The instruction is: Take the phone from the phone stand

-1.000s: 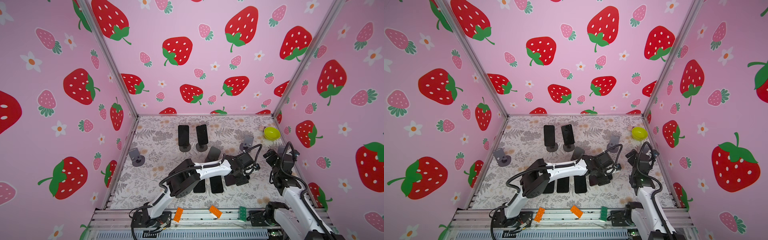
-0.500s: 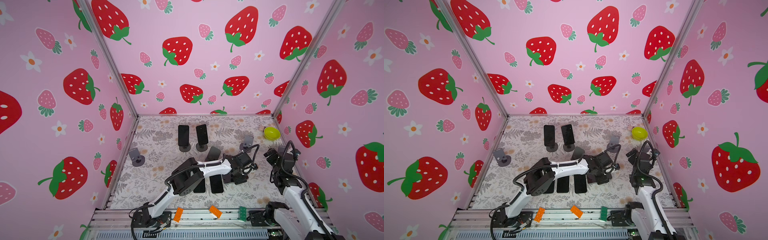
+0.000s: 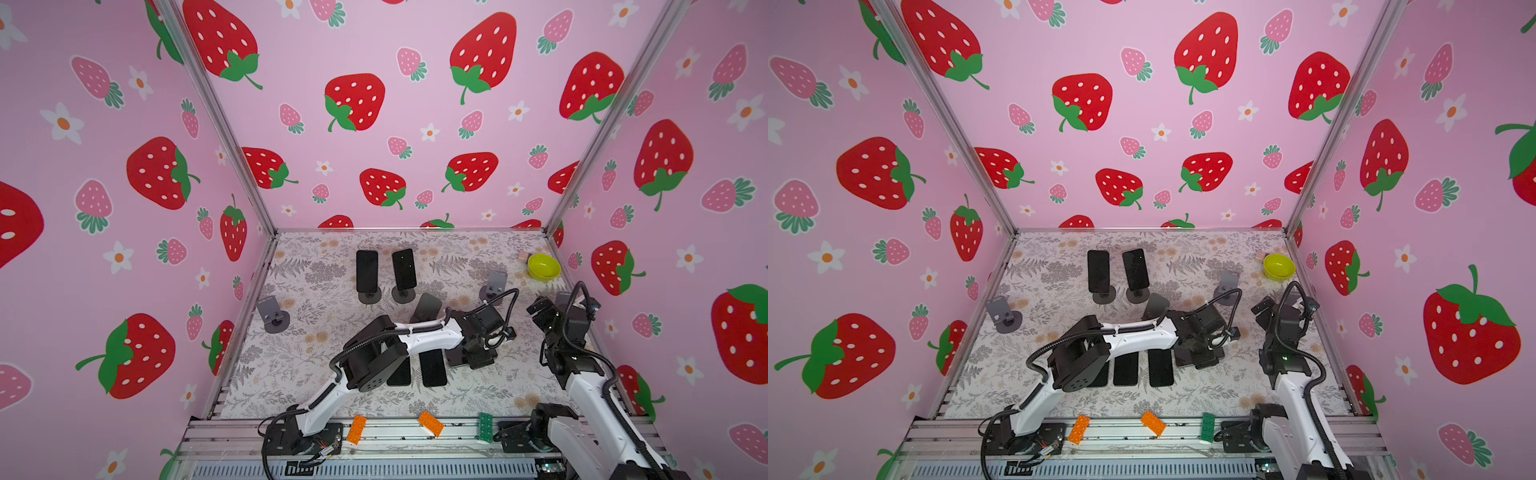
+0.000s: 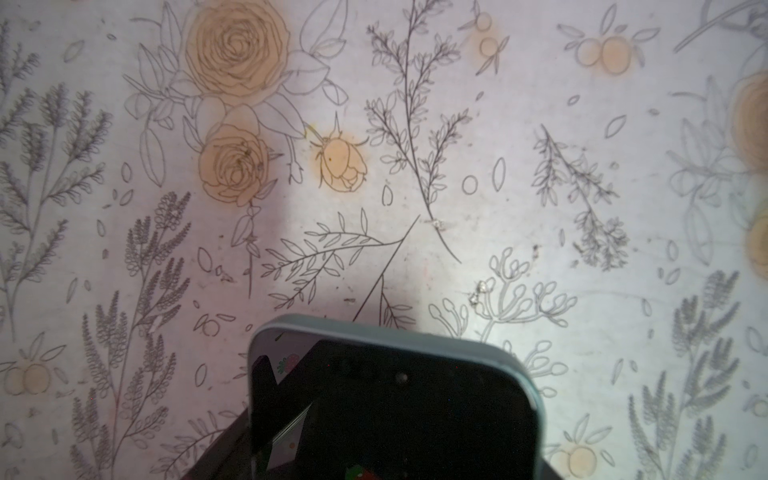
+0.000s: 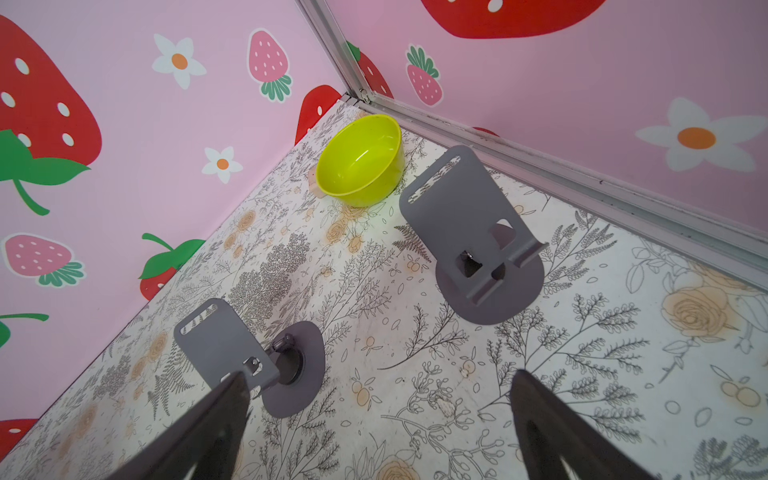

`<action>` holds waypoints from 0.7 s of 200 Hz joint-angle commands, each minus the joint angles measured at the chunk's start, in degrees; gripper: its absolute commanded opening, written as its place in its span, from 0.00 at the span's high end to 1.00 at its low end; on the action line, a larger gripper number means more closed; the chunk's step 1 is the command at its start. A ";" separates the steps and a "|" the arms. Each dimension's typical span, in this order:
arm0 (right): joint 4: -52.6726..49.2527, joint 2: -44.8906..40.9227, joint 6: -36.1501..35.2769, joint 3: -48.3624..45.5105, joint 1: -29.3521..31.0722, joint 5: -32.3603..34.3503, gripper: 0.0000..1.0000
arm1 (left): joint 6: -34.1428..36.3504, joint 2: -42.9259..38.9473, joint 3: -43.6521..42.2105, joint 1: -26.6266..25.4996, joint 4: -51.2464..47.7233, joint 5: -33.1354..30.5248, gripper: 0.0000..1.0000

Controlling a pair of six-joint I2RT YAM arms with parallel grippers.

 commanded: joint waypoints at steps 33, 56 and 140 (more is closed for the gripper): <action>0.84 -0.58 0.28 0.40 -0.36 -0.44 0.00 | 0.40 3.11 0.48 -0.07 -3.02 2.48 0.40; 0.93 -0.59 0.28 0.34 -0.36 -0.51 0.00 | 0.20 3.20 0.45 -0.07 -3.07 2.53 0.38; 1.19 -0.86 0.28 -0.23 -0.35 -0.44 0.00 | -0.46 3.42 0.28 -0.08 -2.82 3.05 0.33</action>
